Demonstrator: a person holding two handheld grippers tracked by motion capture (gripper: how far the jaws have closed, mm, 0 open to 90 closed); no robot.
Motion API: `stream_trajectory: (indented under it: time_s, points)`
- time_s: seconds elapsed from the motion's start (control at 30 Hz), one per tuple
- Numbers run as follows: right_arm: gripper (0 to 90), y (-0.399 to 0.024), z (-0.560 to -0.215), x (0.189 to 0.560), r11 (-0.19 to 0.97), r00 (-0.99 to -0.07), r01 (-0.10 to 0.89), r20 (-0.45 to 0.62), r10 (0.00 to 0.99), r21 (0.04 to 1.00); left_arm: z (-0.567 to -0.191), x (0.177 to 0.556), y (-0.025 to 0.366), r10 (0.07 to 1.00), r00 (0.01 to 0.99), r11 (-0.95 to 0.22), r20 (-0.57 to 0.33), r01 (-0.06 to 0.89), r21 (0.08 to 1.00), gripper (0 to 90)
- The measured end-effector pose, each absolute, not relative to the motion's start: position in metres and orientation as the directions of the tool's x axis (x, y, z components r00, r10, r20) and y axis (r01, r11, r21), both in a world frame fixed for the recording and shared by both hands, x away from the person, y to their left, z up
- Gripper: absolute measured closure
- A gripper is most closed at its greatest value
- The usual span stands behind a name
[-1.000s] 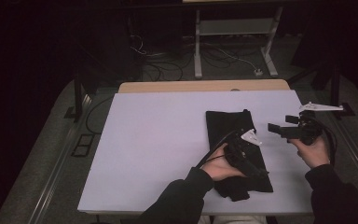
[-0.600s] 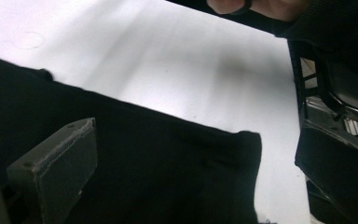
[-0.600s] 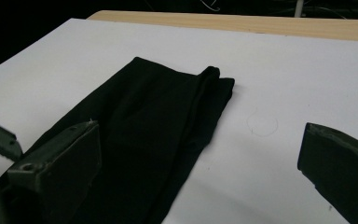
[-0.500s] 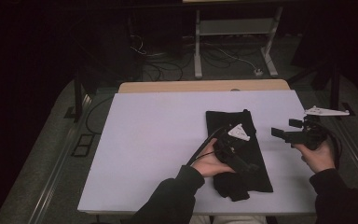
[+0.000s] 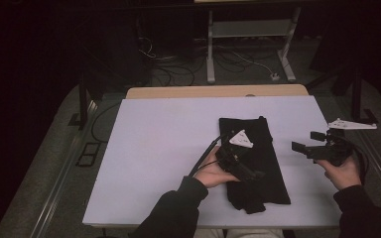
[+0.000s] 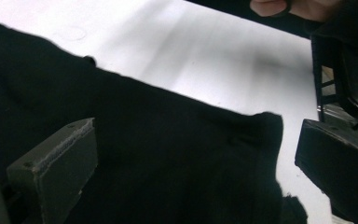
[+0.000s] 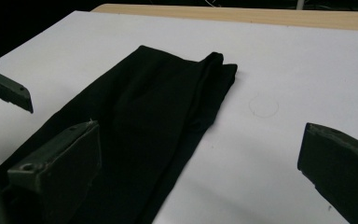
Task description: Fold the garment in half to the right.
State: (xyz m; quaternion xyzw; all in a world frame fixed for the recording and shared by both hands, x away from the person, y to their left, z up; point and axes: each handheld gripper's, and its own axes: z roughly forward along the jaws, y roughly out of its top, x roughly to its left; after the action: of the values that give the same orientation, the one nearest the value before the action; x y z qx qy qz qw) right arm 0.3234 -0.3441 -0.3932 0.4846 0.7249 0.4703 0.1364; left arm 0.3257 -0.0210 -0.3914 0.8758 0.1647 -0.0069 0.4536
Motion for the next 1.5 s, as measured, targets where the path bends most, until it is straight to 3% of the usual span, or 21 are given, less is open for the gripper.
stream_trajectory:
  time_s: [1.5]
  points:
    - [0.0, -0.349, -0.406, 0.279, 0.109, -0.510, 0.563, 0.240, 0.826, 0.819, -0.397, 0.329, 0.068, 0.435, 0.888, -0.449, -0.152, 0.360, 0.818, 0.0]
